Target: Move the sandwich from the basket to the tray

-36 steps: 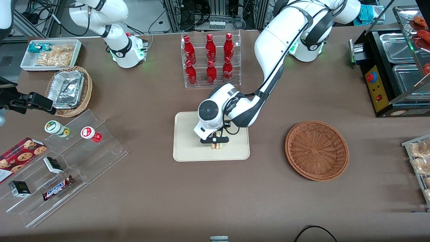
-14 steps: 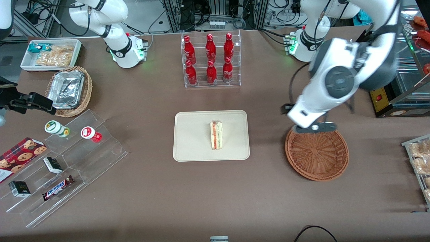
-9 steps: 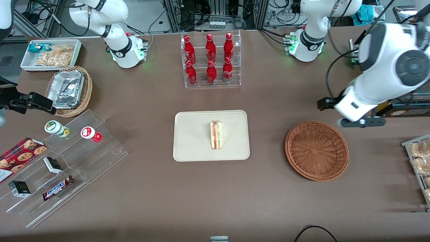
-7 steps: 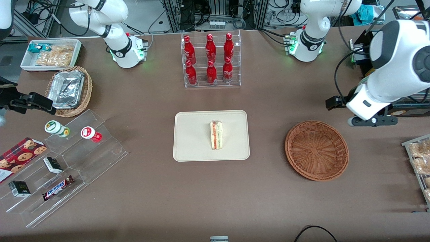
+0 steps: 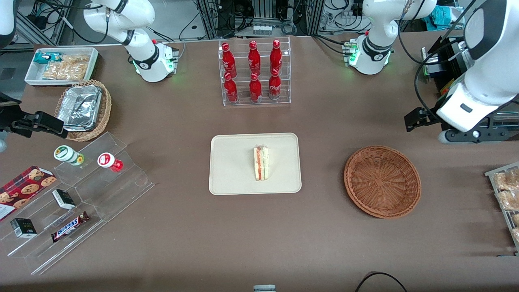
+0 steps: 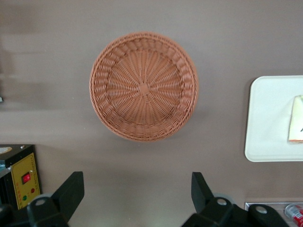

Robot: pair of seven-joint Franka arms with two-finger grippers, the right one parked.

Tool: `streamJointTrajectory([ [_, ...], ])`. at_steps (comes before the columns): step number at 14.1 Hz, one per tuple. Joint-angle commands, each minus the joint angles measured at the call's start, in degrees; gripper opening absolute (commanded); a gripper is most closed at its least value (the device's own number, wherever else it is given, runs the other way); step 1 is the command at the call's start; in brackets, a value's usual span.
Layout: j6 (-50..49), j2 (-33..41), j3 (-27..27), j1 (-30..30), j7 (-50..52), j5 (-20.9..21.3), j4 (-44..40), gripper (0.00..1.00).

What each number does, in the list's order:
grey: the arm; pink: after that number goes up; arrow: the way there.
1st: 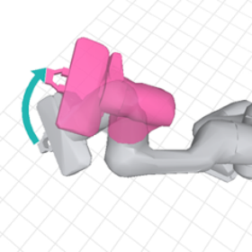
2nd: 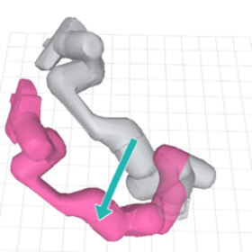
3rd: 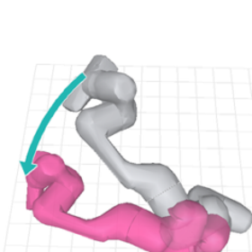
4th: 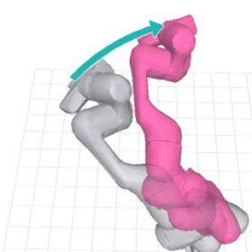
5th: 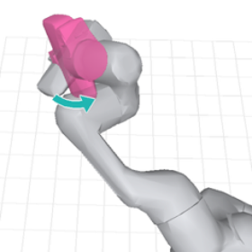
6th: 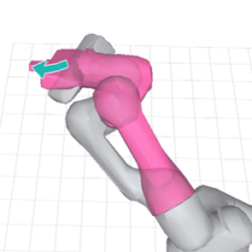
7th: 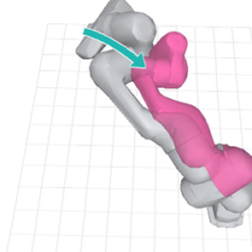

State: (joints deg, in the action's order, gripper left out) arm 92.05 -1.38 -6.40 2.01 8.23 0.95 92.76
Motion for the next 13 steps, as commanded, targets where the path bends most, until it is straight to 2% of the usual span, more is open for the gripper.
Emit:
streamJointTrajectory([
  [1, -3.01, 0.59, -0.19, -0.07, -0.41, 0.2, -3.54, 1.0],
  [13, -7.15, 1.82, -0.19, -0.16, 0.12, 0.11, -6.54, 1.0],
])
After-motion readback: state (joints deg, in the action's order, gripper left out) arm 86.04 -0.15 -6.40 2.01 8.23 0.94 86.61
